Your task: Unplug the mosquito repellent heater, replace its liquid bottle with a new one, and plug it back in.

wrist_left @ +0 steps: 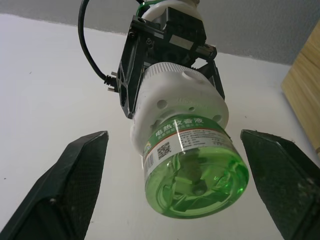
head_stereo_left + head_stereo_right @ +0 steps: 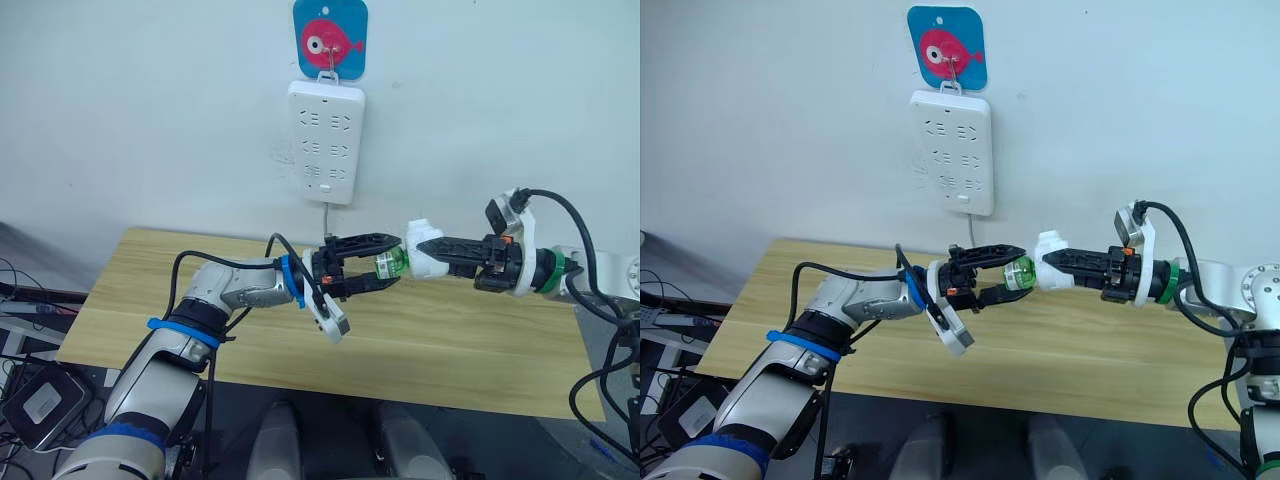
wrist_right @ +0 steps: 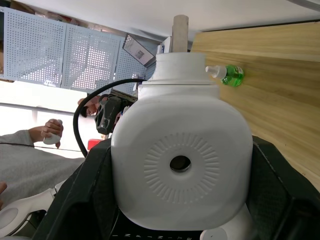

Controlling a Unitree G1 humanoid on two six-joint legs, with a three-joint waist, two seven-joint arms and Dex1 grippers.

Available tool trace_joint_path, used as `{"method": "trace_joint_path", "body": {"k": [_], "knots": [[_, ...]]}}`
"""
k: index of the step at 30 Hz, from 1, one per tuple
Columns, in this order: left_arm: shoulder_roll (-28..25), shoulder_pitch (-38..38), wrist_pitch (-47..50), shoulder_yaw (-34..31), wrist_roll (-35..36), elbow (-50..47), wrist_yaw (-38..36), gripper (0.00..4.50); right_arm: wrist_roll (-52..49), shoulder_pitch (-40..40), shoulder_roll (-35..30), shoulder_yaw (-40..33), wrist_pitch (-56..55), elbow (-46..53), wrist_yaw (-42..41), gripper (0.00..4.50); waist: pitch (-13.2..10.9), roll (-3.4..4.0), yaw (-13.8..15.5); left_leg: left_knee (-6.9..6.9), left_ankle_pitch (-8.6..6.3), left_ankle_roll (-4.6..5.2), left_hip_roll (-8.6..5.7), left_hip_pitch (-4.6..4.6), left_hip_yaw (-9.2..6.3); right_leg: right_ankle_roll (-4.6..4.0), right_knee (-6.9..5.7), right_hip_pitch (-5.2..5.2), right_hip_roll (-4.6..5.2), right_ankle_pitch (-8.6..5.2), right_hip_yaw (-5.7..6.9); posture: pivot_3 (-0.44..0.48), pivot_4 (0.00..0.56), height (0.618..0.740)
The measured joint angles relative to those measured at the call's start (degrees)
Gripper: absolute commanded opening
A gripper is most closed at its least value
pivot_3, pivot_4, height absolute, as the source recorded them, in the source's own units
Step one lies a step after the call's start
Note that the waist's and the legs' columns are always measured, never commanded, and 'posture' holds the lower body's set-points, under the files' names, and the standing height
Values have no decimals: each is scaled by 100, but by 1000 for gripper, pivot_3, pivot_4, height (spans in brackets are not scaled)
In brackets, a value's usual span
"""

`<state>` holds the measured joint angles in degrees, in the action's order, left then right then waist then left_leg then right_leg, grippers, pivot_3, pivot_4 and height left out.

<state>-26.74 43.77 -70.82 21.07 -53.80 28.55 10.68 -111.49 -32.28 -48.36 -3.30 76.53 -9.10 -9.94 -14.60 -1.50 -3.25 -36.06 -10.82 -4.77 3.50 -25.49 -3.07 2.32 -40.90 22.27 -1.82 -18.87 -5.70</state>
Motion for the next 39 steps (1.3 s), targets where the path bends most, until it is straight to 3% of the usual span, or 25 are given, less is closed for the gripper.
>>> {"method": "trace_joint_path", "body": {"k": [5,12,15,16,17,18,20,22,25,28,32,35,39], "knots": [[-5,-30,-5,107,153,62,-34,2279,-13,0,0,-24,13,2,-33,2983,0,0,-1,0,0,0,0,0,0,0,0,0,0,0,0,-82,230,740],[-4,-31,-85,133,453,110,-203,2239,-12,0,-1,-43,43,3,-140,2983,0,0,0,0,0,0,0,0,0,0,-1,0,0,0,0,-81,236,740],[-9,-25,-93,358,1114,256,-589,2239,-12,1,-41,-40,66,15,-155,2983,0,0,0,0,0,0,0,0,1,0,-1,0,0,0,0,-88,239,740],[-8,-50,40,597,1834,294,-1040,2239,8,7,-87,-38,86,51,-175,2983,0,0,-1,0,0,0,-1,0,1,0,-2,0,0,0,0,-88,239,740],[-4,-176,433,944,3001,129,-1848,2239,67,23,-171,-46,74,109,-219,2983,1,2,-4,1,0,0,0,0,1,0,-2,0,0,0,0,-88,239,740],[2,-263,682,1081,3607,22,-2286,2239,103,32,-240,-53,78,133,-242,2983,1,3,-6,2,0,0,0,0,1,0,-2,0,1,0,0,-88,239,740],[48,-690,2455,1395,6014,-942,-4013,2239,240,76,-370,-129,35,209,-272,2983,1,4,-24,2,0,0,6,-1,-6,-1,-4,0,0,0,8,-92,241,740],[-74,-775,4447,1407,7883,-1863,-5067,2239,256,135,-414,-206,3,212,-346,2983,-2,6,-29,-2,2,1,8,1,-22,-2,-12,0,-8,-1,18,-92,241,740],[-335,-663,7778,922,10652,-2806,-5533,2239,226,141,-405,-237,-33,278,-530,2983,-5,17,-80,-3,8,13,6,12,-26,0,-20,-8,-13,-3,17,-86,241,740],[-370,-527,10322,271,12831,-2719,-5274,2239,211,139,-393,-226,-33,383,-684,2983,-5,17,-154,-4,10,16,3,16,-26,21,-20,-12,-15,-15,16,-85,240,740],[-310,-430,12544,-288,14701,-1979,-4654,2239,218,135,-370,-69,12,541,-782,2983,-6,16,-192,-3,9,17,6,18,-24,21,-19,-9,-22,-15,13,-86,241,740],[-315,-475,13442,-541,15171,-1619,-4476,2239,226,135,-354,54,82,614,-843,2983,-6,17,-174,-1,9,16,7,17,-25,10,-16,-7,-24,-8,14,-92,241,740],[-344,-712,14050,-953,15203,-1518,-4475,2239,281,133,-397,69,153,602,-861,2983,-6,17,-157,-2,10,15,6,17,-21,5,-12,-8,-20,-6,10,-94,242,740]]}}
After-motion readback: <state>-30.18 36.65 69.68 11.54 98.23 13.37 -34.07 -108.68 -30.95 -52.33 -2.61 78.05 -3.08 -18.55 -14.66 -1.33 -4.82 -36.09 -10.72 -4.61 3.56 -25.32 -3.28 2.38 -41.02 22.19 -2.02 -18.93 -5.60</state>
